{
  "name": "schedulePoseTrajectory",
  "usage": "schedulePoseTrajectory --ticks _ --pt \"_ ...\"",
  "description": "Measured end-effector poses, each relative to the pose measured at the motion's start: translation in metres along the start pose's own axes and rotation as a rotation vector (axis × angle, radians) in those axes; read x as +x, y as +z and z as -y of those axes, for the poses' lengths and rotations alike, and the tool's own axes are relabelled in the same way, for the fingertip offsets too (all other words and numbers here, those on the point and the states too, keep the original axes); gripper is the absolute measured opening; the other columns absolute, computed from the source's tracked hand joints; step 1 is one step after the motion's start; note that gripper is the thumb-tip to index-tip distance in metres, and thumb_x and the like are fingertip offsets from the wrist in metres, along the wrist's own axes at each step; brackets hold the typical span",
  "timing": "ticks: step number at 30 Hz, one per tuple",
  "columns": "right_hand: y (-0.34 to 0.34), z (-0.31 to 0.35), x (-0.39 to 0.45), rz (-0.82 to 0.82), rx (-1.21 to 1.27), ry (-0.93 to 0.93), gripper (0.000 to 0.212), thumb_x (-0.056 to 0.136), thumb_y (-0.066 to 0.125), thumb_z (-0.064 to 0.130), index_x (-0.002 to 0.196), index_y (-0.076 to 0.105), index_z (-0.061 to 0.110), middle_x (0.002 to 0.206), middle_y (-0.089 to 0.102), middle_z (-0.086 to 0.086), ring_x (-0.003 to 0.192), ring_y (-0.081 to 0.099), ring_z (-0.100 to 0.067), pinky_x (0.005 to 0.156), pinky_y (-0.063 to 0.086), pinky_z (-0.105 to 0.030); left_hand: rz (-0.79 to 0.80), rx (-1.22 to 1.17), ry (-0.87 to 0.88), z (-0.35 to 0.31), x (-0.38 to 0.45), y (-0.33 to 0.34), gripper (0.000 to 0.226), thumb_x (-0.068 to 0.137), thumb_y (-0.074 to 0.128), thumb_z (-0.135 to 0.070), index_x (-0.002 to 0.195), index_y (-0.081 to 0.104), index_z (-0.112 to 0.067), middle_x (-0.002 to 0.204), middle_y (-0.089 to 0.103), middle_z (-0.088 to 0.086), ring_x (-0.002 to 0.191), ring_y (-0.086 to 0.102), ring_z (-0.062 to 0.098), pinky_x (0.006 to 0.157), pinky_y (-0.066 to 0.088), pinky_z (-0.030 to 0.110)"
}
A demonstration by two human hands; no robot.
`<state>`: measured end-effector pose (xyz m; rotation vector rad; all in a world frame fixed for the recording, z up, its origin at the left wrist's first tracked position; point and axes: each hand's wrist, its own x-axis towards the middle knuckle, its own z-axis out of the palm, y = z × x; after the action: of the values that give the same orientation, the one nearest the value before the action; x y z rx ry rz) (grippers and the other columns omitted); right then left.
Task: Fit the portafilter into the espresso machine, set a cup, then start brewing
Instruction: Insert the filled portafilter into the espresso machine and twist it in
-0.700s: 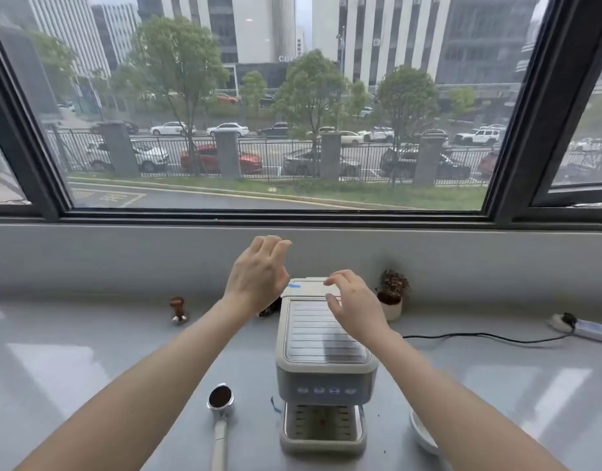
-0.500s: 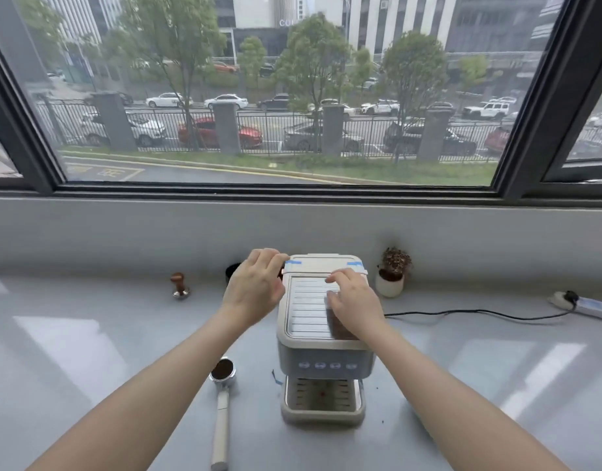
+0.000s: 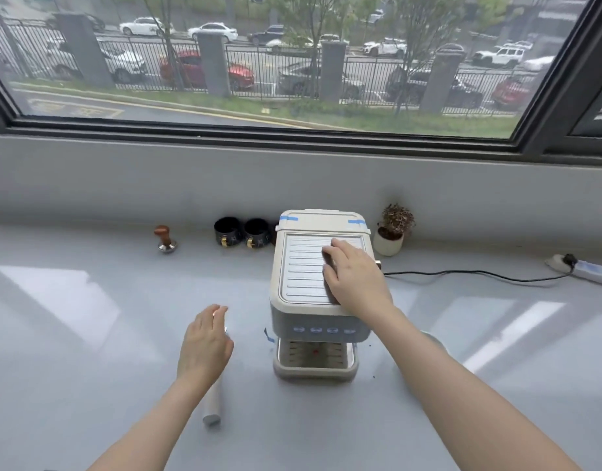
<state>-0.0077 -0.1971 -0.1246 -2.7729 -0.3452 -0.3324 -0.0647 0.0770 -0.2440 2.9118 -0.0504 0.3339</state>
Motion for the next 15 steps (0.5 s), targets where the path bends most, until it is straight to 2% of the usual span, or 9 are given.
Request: schedulePoseTrajectory --ticks 2,4,9,15 --pt "0.0 0.001 0.0 -0.016 -0.004 0.011 0.037 0.095 0.038 0.031 0.128 0.05 0.02 0.144 0.046 0.002 0.131 0.039 -0.017 0.109 0.025 -0.03 0.046 0.016 -0.11 0.011 -0.013 0.012 0.051 0.059 0.072 0.011 0.108 0.06 0.006 0.1 0.061 0.022 0.079 0.06 0.043 0.06 0.049 0.046" --pt "0.001 0.002 0.0 -0.027 -0.003 0.016 0.037 0.095 0.038 0.03 0.128 0.051 0.019 0.143 0.047 0.002 0.132 0.039 -0.016 0.109 0.025 -0.03 0.076 0.045 -0.201 0.023 -0.025 0.023 0.049 0.062 0.072 0.005 0.109 0.056 0.007 0.096 0.059 0.024 0.079 0.058 0.043 0.059 0.047 0.047" --pt "0.002 0.003 0.0 -0.029 -0.002 0.026 0.037 0.094 0.039 0.03 0.127 0.052 0.02 0.142 0.048 0.003 0.13 0.041 -0.017 0.109 0.029 -0.031 0.242 0.048 -0.346 0.037 -0.046 0.044 0.073 0.06 0.083 -0.006 0.122 0.049 0.013 0.105 0.056 0.033 0.089 0.055 0.048 0.064 0.047 0.053" --pt "0.002 0.003 0.0 -0.046 0.011 0.038 0.034 0.093 0.04 0.029 0.123 0.054 0.02 0.138 0.052 0.004 0.126 0.044 -0.017 0.106 0.031 -0.031 0.259 0.008 -0.44 0.034 -0.047 0.058 0.062 0.074 0.075 -0.006 0.124 0.046 0.017 0.096 0.056 0.036 0.085 0.055 0.049 0.06 0.046 0.053"
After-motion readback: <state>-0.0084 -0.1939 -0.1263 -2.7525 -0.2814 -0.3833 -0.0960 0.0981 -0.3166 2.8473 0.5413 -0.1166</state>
